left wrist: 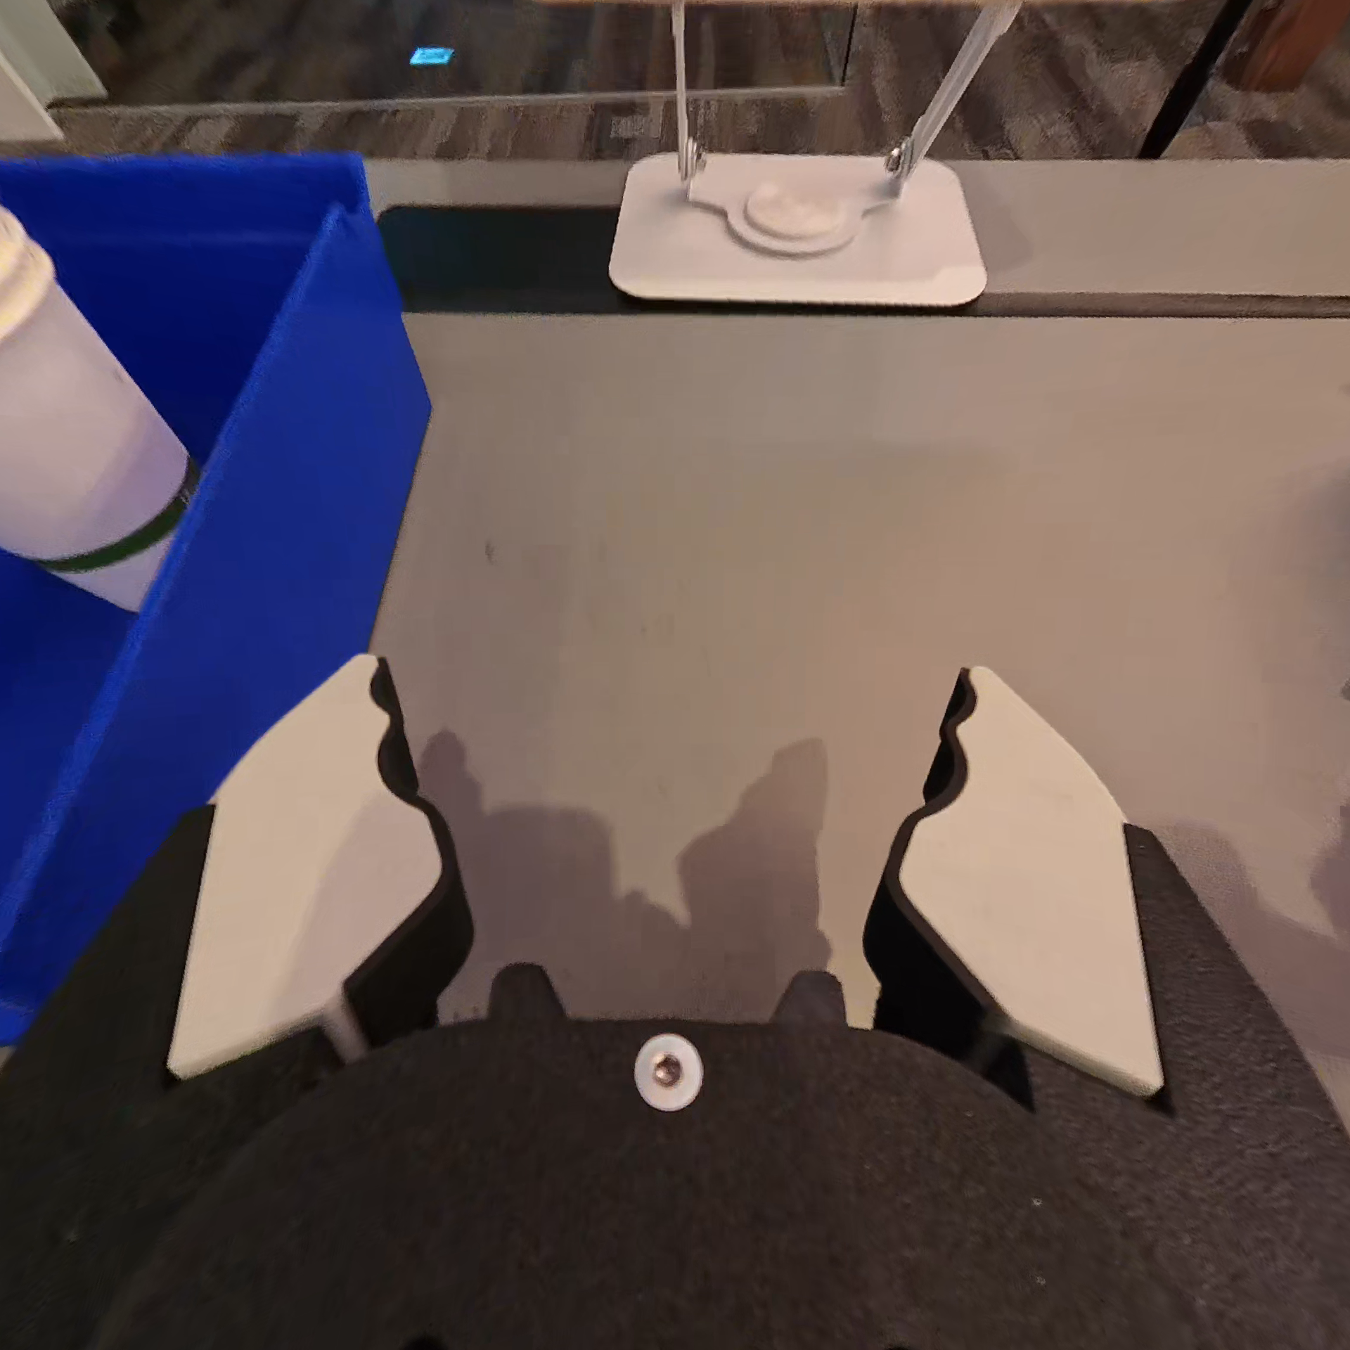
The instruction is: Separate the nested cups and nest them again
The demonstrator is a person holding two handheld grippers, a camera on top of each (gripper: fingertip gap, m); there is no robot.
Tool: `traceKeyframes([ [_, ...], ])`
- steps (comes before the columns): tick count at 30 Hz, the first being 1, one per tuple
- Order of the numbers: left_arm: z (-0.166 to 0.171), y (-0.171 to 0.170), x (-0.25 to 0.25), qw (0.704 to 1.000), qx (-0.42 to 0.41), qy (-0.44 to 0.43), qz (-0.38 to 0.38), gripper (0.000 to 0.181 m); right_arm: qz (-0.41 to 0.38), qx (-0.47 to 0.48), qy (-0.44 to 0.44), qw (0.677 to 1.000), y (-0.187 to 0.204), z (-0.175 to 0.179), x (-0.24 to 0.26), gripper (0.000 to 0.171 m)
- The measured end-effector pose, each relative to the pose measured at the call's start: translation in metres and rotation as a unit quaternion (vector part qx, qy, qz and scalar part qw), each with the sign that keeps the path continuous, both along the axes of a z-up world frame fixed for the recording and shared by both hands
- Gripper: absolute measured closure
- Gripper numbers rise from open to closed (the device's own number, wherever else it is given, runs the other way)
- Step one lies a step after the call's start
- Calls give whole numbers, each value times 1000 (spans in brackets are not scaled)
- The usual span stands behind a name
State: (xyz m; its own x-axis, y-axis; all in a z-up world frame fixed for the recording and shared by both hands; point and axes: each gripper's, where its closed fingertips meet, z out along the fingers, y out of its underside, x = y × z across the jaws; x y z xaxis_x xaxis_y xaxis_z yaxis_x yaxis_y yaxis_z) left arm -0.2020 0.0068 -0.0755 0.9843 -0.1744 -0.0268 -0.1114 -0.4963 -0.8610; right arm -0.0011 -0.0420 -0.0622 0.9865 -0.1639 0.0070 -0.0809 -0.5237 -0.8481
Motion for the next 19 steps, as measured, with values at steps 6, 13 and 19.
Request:
traceKeyframes([
  [6, -33, -5, -1, 999, -30, 17, 3, 45, -12, -50, 20, 998, -6, -50, -2, 35],
  [13, -55, -9, -5, 998, -68, 7, 10, 45, -15, -84, 40, 996, -9, -78, -3, 35],
  [19, -78, -13, -8, 994, -110, 30, 6, 42, -9, -109, 43, 993, -10, -96, -7, 34],
])
